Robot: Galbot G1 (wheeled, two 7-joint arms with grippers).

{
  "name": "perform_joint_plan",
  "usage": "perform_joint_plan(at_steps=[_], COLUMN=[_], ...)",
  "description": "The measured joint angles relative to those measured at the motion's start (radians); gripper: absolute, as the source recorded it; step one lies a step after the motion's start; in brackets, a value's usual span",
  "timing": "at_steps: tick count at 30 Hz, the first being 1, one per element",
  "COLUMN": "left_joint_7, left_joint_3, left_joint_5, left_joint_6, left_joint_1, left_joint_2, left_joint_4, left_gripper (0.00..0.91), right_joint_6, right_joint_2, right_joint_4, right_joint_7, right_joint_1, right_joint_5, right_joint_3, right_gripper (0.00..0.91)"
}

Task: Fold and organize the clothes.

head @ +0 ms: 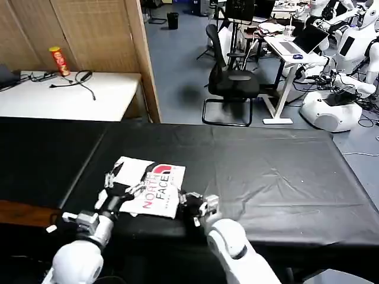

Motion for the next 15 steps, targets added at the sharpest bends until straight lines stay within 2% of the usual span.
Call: perform_joint_plan(at_steps=[3,4,5,9,11,15], left_joint_7=[0.000,-0.001,0.001,0.018,0.023,-0.010], left_joint_3=[-0.001,-0.001,-0.001,0.003,0.008,0.025], left_joint_5=[-0.007,-0.010,-0.014,-0.035,-0.037,-0.076], left_joint_6=[-0.002,-0.004,-0.004,-0.023,-0.048,-0.046], left_joint_1=[0.001,0.001,0.001,0.006,0.008,0.012], left_joint_2=[0.000,0.000,0.000,0.003,0.006,0.008], left_joint_4=[0.012,0.015,0.020,0.036,0.046,0.052], left_gripper=[0.878,0.878,0.878,0.878,0.878,0.878], right_joint_6=[-0.004,-0.006,-0.013,-0.016,-0.015,0.014], right_joint_2=[-0.046,-0.065,-0.090,-0.183,-0.215,-0.251], right_joint_4=[0.045,0.061,0.076,0.140,0.171,0.235], right_joint_7=[0.008,0.010,0.010,-0.041,-0.049,-0.036], right_joint_1=[-0.029,-0.041,-0.052,-0.098,-0.119,-0.164], right_joint_5=[0.031,0.051,0.070,0.098,0.095,0.061], right_joint_3=[0.062,0.085,0.110,0.194,0.221,0.256], right_gripper=[0.000,0.146,0.878,0.878,0.878,0.878])
